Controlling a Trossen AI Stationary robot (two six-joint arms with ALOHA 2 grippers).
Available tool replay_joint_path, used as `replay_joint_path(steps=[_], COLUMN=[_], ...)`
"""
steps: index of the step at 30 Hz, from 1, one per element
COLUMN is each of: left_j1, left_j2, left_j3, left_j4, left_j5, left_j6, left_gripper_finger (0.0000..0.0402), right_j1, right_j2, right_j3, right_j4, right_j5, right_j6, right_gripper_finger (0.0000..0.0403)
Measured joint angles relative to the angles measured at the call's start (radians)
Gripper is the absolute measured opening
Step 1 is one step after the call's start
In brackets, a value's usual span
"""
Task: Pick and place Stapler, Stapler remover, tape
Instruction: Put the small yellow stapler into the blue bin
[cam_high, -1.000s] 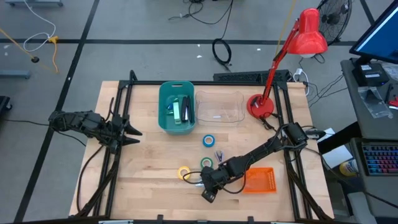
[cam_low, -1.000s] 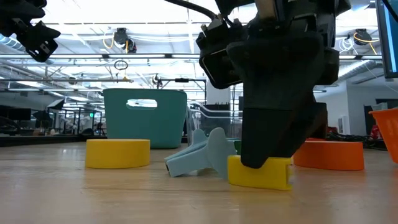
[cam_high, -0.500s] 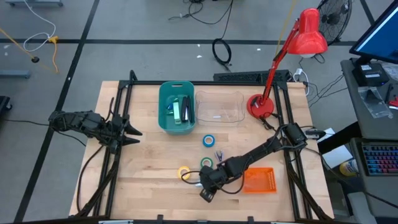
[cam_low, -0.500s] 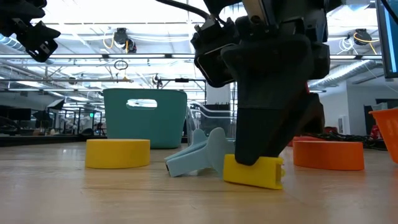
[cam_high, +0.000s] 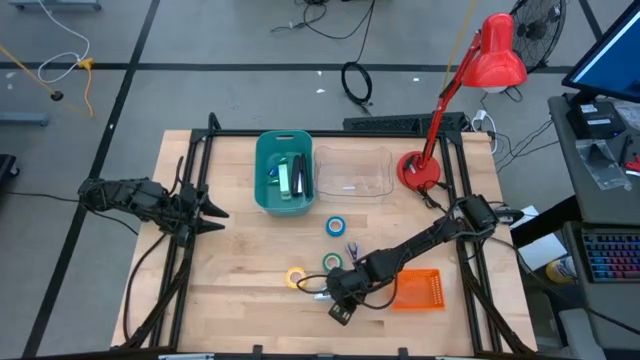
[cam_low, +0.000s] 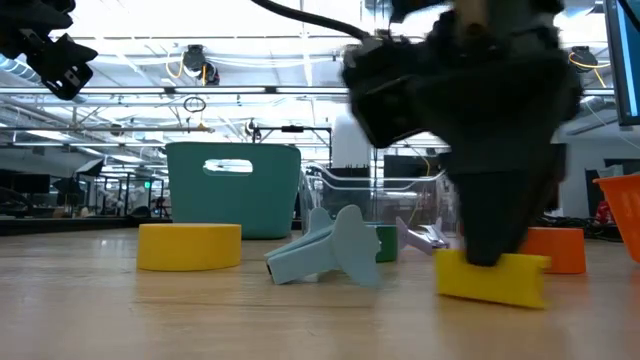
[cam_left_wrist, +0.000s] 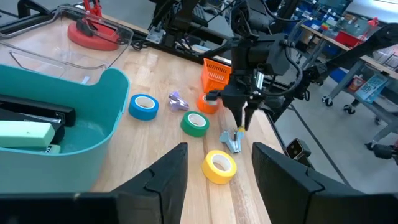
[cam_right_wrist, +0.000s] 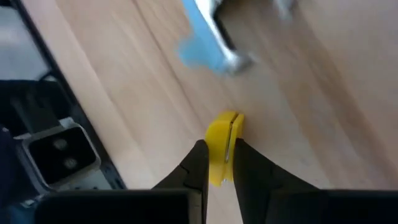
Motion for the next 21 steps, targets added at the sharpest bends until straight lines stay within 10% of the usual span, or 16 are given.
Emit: replay_joint_path(steps=[21], left_j1=[0.000], left_j2=[0.108], left_j3=[0.000], left_j4=[0.031], left_j5=[0.001], left_j6=[-0.005], left_gripper_finger=[0.0180], right_j1=[-0.091], right_j2=[-0.247], right_j3=[-0.002], right_j4=[0.246], right_j5=[0.037], right_j6=[-0.166], right_gripper_finger=[0.0039])
